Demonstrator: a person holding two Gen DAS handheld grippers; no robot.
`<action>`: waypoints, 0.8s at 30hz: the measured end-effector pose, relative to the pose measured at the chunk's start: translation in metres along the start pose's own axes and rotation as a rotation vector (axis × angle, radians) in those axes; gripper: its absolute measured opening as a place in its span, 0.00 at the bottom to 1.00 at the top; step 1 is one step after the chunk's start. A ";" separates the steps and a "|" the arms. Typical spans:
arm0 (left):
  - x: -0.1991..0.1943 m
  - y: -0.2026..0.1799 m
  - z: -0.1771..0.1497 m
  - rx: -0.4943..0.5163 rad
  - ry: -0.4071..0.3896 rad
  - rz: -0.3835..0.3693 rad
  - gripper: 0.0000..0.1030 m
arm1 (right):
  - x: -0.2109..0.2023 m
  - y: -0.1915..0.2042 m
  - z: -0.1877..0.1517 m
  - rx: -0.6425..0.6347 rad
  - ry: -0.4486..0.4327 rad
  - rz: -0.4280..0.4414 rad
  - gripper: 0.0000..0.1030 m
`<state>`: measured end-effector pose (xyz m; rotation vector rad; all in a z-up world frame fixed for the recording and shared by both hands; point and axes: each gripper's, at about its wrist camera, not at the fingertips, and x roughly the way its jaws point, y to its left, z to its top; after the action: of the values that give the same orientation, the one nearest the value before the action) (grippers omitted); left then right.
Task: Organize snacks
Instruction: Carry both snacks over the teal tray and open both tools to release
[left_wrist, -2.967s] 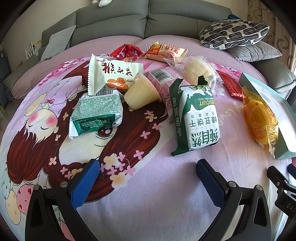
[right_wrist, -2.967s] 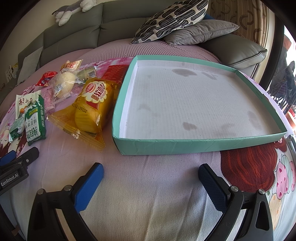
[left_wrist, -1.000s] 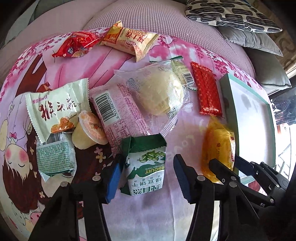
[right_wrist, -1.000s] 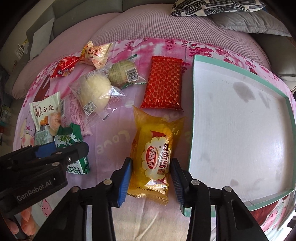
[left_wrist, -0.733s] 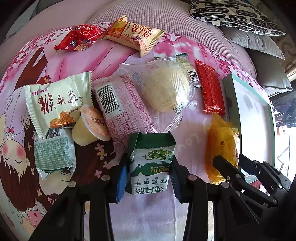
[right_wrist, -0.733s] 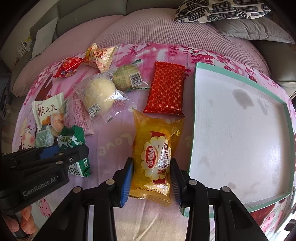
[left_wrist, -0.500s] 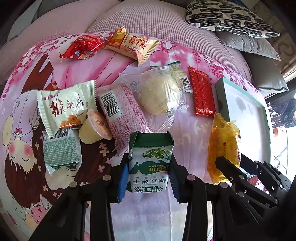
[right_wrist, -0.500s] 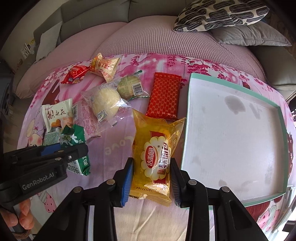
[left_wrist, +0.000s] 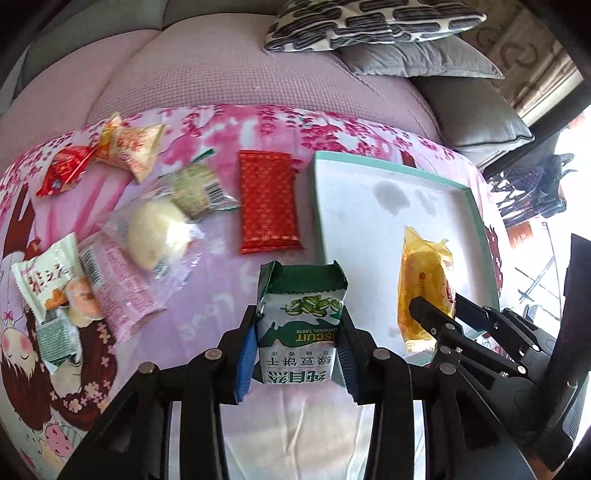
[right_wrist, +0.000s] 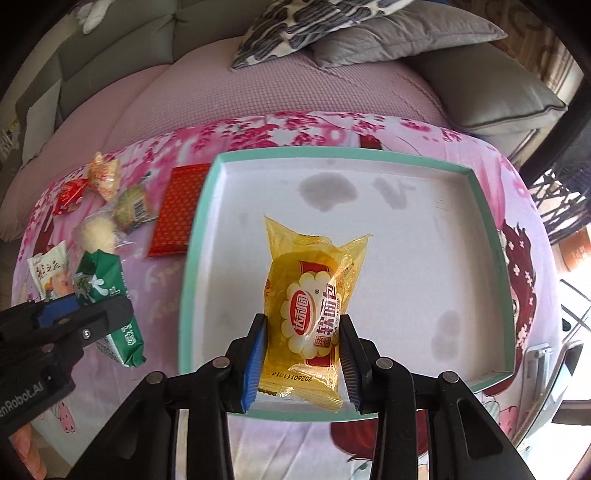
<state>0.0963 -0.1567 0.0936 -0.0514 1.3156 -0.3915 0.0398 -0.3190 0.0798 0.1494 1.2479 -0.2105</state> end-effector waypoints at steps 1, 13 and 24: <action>0.007 -0.009 0.003 0.014 0.007 -0.007 0.40 | 0.003 -0.011 0.001 0.019 0.004 -0.008 0.39; 0.067 -0.080 0.020 0.109 0.067 -0.037 0.40 | 0.023 -0.095 0.004 0.143 0.040 -0.079 0.38; 0.092 -0.085 0.014 0.092 0.087 -0.035 0.40 | 0.028 -0.092 0.006 0.129 0.040 -0.116 0.39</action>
<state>0.1069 -0.2667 0.0329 0.0202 1.3820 -0.4881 0.0321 -0.4116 0.0553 0.1937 1.2847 -0.3908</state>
